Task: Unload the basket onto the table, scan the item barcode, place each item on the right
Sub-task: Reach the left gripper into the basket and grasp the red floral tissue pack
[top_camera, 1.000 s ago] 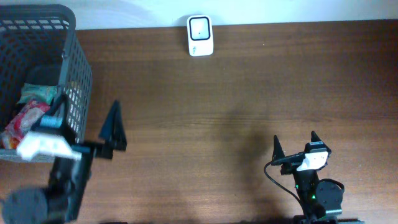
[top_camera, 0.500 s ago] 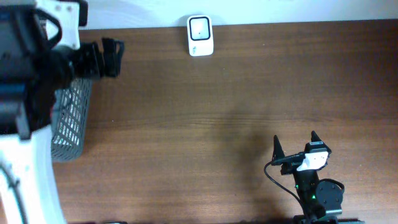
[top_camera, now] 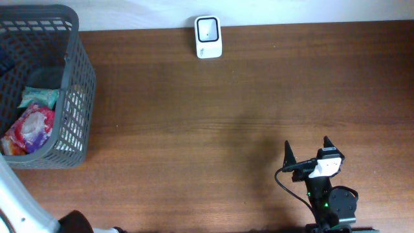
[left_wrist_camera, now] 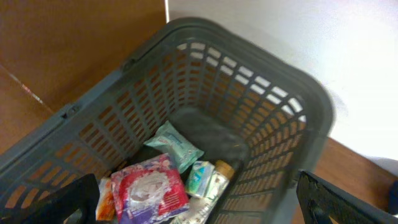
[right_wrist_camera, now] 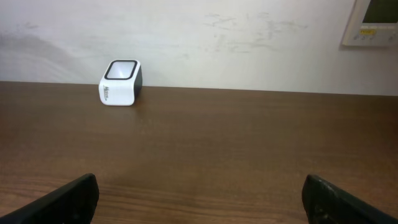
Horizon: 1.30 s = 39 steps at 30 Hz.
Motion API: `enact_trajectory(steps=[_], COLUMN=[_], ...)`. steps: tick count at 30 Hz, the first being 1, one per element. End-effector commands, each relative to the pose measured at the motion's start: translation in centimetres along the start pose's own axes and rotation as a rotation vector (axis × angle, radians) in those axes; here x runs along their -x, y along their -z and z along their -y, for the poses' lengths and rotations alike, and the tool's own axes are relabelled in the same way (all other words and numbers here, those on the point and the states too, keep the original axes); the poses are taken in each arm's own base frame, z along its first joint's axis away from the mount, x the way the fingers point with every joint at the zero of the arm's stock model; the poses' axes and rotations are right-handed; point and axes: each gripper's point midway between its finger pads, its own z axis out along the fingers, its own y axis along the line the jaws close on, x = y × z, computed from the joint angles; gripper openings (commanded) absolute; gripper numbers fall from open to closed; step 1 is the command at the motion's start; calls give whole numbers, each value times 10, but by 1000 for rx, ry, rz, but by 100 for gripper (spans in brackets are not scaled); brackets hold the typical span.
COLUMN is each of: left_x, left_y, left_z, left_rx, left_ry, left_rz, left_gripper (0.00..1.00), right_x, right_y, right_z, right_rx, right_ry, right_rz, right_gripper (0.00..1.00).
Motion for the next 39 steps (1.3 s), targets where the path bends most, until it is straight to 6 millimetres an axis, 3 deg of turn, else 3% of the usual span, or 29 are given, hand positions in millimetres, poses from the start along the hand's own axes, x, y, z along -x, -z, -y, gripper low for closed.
enact_trajectory(steps=[1, 3, 6, 11, 13, 18, 24, 30, 31, 33, 34, 36, 37, 39], left_x=[-25, -37, -74, -130, -147, -193, -232, -261, -262, -261, -261, -260, -260, -260], left_y=[-48, -70, -105, -162, -173, -204, -220, -220, -220, -221, -221, -222, -222, -222], left_z=[-12, -28, -56, -59, -56, -56, -60, -64, -66, -69, -69, -69, -69, -69], left_rx=[57, 151, 313, 336, 338, 352, 367, 384, 395, 410, 410, 409, 409, 409], left_ry=[16, 8, 22, -10, -28, -58, -80, -99, -104, -113, -113, -113, -112, -112], left_rz=[-125, -177, -324, -525, -586, -732, -859, -972, -974, -970, -970, -965, -964, -962], left_gripper=[99, 99, 99, 90, 77, 75, 75, 69, 63, 36, 28, 30, 36, 64], right_x=[-3, -3, -3, -3, -3, -3, -3, -3, -3, -3, -3, -3, -3, -3], right_y=[0, 0, 0, 0, 0, 0, 0, 0, 0, 0, 0, 0, 0, 0], right_z=[1, 1, 1, 1, 1, 1, 1, 1, 1, 1, 1, 1, 1, 1], right_rx=[-6, -6, -6, -5, -5, -6, -5, -6, -5, -6, -6, -6, -5, -6], right_ry=[-8, -8, -8, -8, -8, -8, -8, -8, -8, -8, -8, -8, -8, -8], right_rz=[-6, -6, -6, -6, -6, -6, -6, -6, -6, -6, -6, -6, -6, -6], right_gripper=[99, 99, 99, 99, 99, 99, 99, 99, 99, 99, 99, 99, 99, 99])
